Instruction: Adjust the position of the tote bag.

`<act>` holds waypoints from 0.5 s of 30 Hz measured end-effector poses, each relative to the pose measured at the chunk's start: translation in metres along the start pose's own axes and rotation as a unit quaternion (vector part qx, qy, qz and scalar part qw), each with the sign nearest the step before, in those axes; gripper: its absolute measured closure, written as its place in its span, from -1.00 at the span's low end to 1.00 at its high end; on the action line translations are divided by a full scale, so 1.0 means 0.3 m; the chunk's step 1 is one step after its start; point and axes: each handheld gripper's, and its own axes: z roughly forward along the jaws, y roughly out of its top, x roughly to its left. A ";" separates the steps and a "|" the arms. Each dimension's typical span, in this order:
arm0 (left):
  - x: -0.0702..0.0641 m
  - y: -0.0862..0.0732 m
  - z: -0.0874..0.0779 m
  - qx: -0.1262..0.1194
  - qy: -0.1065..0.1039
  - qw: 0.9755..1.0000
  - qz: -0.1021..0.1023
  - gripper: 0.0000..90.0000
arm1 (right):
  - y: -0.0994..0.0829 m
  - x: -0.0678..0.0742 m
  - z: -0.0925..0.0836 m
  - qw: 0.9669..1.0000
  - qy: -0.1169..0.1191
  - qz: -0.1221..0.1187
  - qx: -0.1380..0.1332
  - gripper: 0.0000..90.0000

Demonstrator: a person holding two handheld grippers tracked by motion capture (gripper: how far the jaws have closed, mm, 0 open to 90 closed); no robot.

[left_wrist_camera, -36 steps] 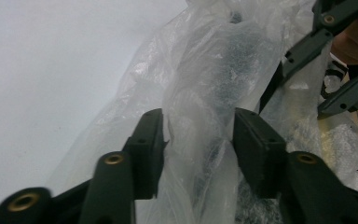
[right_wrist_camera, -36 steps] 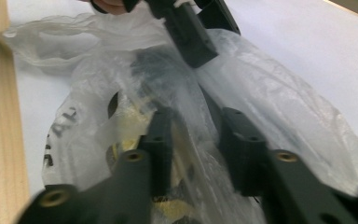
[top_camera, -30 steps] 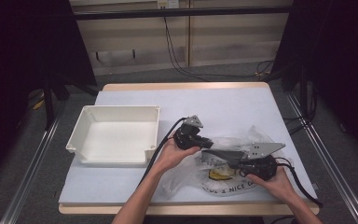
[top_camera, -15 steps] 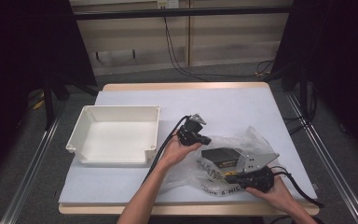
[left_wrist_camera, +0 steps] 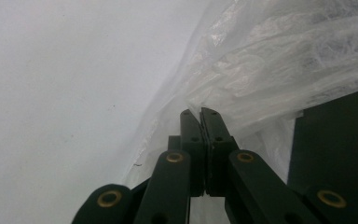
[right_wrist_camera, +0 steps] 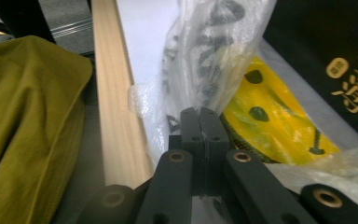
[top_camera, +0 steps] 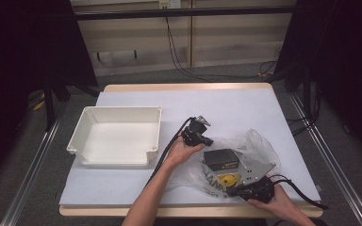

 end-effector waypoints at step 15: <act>-0.033 -0.008 -0.091 -0.041 0.003 0.999 0.010 0.60 | 0.013 -0.009 -0.089 0.996 -0.045 0.031 -0.066 0.50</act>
